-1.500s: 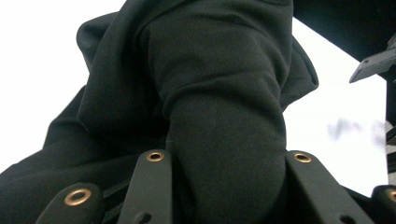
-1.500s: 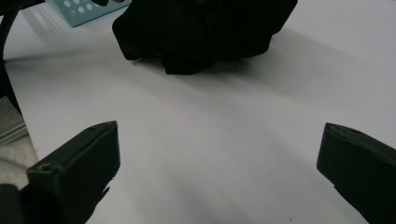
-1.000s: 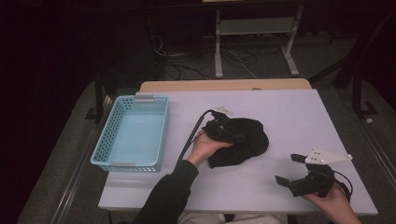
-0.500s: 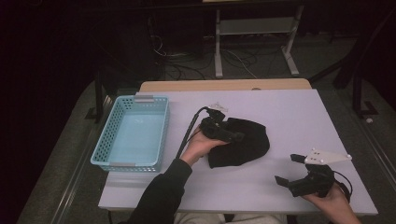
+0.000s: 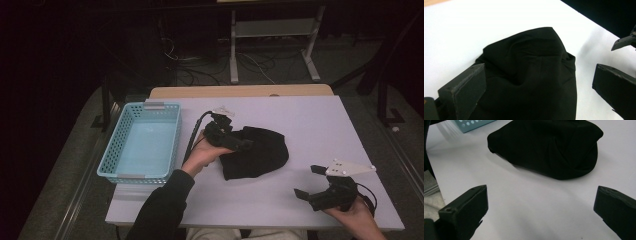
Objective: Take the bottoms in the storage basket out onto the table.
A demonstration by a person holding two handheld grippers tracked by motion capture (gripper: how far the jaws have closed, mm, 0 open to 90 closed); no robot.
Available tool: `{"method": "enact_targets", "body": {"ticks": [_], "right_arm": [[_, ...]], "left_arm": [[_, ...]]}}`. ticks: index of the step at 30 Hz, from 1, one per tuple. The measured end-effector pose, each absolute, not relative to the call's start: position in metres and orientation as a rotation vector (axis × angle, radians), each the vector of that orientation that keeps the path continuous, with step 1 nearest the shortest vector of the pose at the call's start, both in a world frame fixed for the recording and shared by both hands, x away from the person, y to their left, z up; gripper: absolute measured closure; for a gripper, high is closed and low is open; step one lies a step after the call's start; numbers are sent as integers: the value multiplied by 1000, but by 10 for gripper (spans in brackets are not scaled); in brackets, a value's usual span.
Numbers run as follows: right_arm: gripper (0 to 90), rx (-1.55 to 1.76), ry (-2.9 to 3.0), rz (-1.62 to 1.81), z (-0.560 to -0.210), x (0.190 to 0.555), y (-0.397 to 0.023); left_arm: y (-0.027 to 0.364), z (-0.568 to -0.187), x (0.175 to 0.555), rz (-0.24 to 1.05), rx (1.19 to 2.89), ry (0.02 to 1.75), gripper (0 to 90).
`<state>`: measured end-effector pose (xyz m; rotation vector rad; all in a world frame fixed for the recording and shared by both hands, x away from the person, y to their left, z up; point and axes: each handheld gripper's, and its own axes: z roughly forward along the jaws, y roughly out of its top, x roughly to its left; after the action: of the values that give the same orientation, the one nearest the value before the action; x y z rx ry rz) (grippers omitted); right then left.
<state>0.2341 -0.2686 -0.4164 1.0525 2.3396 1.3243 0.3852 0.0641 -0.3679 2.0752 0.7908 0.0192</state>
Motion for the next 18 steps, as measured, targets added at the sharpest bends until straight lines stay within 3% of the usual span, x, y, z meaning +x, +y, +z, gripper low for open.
{"method": "enact_targets", "body": {"ticks": [18], "right_arm": [[0, 1050, 2341, 1324, -417, 234, -268]], "left_arm": [[100, -347, 367, 99, 2039, 781, 0]]}}
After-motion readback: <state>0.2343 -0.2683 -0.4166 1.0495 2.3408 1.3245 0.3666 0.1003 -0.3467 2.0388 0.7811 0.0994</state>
